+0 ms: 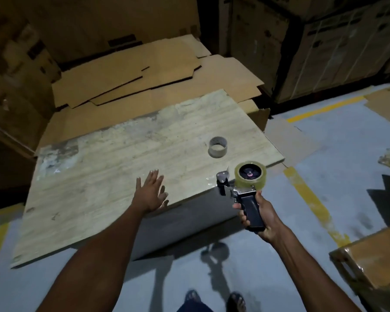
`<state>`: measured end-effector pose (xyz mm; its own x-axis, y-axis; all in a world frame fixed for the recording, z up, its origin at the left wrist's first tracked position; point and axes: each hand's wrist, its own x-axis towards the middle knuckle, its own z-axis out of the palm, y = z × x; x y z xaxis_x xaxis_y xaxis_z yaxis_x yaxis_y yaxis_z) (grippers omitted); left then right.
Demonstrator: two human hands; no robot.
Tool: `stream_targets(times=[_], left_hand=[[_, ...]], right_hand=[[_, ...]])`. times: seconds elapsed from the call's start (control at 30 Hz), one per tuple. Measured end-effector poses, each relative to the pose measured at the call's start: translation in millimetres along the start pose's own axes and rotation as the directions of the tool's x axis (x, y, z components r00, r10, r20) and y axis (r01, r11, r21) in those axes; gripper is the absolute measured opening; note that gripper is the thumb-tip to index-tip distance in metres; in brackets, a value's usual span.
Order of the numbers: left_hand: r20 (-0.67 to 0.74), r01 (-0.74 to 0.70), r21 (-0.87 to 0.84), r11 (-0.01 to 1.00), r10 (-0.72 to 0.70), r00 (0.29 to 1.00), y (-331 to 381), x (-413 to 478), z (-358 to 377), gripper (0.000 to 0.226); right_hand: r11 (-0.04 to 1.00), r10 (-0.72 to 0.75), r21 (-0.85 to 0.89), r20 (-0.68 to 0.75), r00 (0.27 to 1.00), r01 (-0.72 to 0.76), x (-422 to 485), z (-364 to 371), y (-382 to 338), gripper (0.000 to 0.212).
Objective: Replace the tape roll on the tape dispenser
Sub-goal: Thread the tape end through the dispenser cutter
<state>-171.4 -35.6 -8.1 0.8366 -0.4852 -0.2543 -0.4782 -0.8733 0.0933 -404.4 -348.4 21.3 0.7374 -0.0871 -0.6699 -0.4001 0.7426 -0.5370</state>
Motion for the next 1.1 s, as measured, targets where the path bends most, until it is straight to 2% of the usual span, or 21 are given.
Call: stream_targets(times=[0.1, 0.2, 0.33, 0.47, 0.57, 0.77, 0.97, 1.03, 1.1], left_hand=[[-0.087, 0.088, -0.051, 0.995, -0.092, 0.992, -21, 2, -12, 0.071], [-0.155, 0.151, -0.092, 0.984, -0.164, 0.974, -42, 12, -22, 0.071], [-0.214, 0.171, -0.150, 0.974, -0.201, 0.956, -79, 37, -29, 0.072], [-0.223, 0.204, -0.191, 0.960, -0.244, 0.944, -113, 70, -41, 0.072], [-0.244, 0.206, -0.219, 0.954, -0.258, 0.935, -134, 98, -46, 0.071], [-0.237, 0.205, -0.272, 0.940, -0.272, 0.933, -147, 133, -34, 0.070], [-0.159, 0.209, -0.242, 0.947, -0.251, 0.955, -141, 135, -12, 0.070], [-0.155, 0.212, -0.229, 0.950, -0.250, 0.956, -137, 132, -11, 0.069], [-0.137, 0.215, -0.217, 0.952, -0.248, 0.959, -131, 127, -14, 0.070]], right_hand=[[0.964, 0.035, -0.265, 0.028, 0.999, -0.026, 22, 32, -17, 0.088], [0.882, 0.065, -0.470, 0.054, 0.996, -0.032, 46, 73, -32, 0.089], [0.755, -0.061, -0.648, 0.076, 0.995, 0.095, 94, 136, -42, 0.087], [0.740, -0.077, -0.655, 0.141, 0.987, 0.152, 146, 195, -51, 0.053], [0.766, -0.084, -0.623, 0.149, 0.985, 0.159, 190, 229, -58, 0.040], [0.850, -0.100, -0.516, 0.043, 0.994, 0.108, 262, 262, -47, 0.006], [0.858, -0.096, -0.510, -0.038, 0.995, 0.063, 281, 245, -23, 0.009], [0.770, -0.138, -0.634, -0.060, 0.989, 0.069, 281, 239, -23, 0.021], [0.588, -0.230, -0.804, -0.056, 0.972, 0.093, 278, 233, -27, 0.035]])
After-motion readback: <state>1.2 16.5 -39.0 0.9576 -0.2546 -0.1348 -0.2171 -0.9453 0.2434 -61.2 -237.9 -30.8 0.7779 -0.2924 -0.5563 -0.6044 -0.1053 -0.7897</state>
